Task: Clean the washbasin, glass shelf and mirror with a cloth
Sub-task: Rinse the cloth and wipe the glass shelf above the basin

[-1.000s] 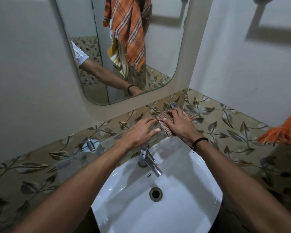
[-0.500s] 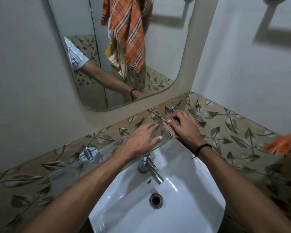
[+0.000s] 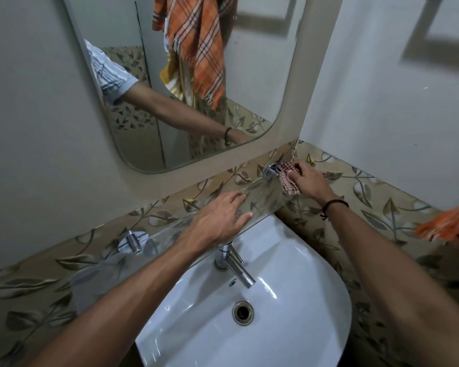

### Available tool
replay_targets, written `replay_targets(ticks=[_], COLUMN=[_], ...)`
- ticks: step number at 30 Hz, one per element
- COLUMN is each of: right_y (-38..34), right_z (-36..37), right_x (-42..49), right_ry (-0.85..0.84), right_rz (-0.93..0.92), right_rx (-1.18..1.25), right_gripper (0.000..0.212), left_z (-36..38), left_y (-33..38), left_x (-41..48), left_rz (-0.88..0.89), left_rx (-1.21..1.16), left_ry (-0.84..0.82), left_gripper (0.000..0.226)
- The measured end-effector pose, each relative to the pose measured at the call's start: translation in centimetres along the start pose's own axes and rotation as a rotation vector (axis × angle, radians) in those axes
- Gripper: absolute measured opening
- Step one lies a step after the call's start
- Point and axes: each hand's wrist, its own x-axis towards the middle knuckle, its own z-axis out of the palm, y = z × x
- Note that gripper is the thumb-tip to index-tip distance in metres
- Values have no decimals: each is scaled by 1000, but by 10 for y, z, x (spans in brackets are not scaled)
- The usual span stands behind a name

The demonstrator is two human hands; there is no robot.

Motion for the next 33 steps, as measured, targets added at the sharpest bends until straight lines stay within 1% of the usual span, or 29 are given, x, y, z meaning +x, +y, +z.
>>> replay_targets(ticks=[2,4,6,8,11,13,14,16,18,20,22,25,29,31,33], right_y=[-13,-25,-30,-26,-9,-9,-14,-25,-26,-13,-1,11,6,-9,-24], right_z=[10,23,27,20,9,12,17,30,36,32,21,8,3,9,22], right_x=[-7,-24,-39,-33,-8,0,-1,-15,-30,-32,-22,2,17,10,-8], right_ry=[54,82,76,36,7,61,109,178,155,72,-19,-94,-145,-72,16], right_rz=[9,-52,-135,-169,-79,12,20,-33,-102,-161,-195,-158,-60,6,19], right_rx=[-29,-43,-43,-35,-35,-57,-61,-54,-34,-46,-122,-216,-248,-225,-211], right_gripper=[39,42,41,38,42,46,45,42,44,49,55,55,55,54,54], left_z=[-1,-1,-2,-3,-2,-2,-2,-2,-2,-1,-1,-3,-3,-3,-3], left_y=[0,1,2,0,0,2,2,1,1,1,1,1,2,1,1], left_x=[0,1,1,2,1,0,1,2,3,3,3,2,1,2,2], left_rz=[-3,-6,-8,-9,-2,-4,-6,-9,-12,-11,-6,-9,-10,-3,-4], left_rx=[-6,-8,-7,-5,-10,-11,-13,-19,-27,-35,-30,-22,-27,-24,-32], left_ry=[-2,-11,-19,-18,-18,-24,-25,-22,-25,-31,-24,-29,-44,-34,-28], left_gripper=[66,66,65,66,66,65,66,66,66,66,65,65,65,66,66])
